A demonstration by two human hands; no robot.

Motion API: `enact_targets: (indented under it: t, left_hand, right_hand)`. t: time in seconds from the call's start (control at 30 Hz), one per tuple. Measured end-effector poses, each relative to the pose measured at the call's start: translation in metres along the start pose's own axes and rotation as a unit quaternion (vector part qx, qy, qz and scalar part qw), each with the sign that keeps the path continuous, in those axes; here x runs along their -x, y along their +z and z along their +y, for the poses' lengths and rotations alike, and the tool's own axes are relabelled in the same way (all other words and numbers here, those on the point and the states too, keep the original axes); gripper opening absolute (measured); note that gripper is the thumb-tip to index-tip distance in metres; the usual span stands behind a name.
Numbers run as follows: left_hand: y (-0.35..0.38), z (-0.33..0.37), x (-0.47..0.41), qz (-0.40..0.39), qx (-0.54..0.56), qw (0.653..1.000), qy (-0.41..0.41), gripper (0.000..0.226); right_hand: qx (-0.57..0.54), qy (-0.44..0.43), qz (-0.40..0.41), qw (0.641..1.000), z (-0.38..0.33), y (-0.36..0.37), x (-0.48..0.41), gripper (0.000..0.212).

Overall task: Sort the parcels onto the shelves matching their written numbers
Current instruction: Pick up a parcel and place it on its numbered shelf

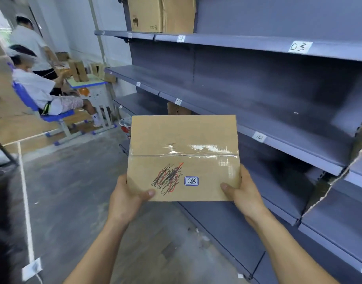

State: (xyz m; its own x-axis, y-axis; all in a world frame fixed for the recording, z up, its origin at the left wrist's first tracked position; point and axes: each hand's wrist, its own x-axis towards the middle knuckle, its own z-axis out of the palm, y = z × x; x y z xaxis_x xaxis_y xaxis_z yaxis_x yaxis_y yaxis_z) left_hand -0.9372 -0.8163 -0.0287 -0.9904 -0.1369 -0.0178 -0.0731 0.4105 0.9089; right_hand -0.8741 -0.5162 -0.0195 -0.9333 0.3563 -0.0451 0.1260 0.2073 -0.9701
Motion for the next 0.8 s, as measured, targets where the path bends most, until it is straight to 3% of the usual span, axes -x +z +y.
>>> enact_targets:
  t: [0.17, 0.8]
  left_hand:
    - [-0.036, -0.011, -0.056, 0.012, -0.020, 1.000, -0.008, 0.076]
    - [-0.088, -0.032, -0.279, 0.093, -0.041, 0.995, -0.025, 0.067]
  right_hand:
    - [-0.010, -0.004, -0.018, 1.000, -0.018, 0.058, -0.041, 0.067]
    - [-0.018, -0.020, -0.107, 0.994, -0.067, 0.218, -0.249, 0.051]
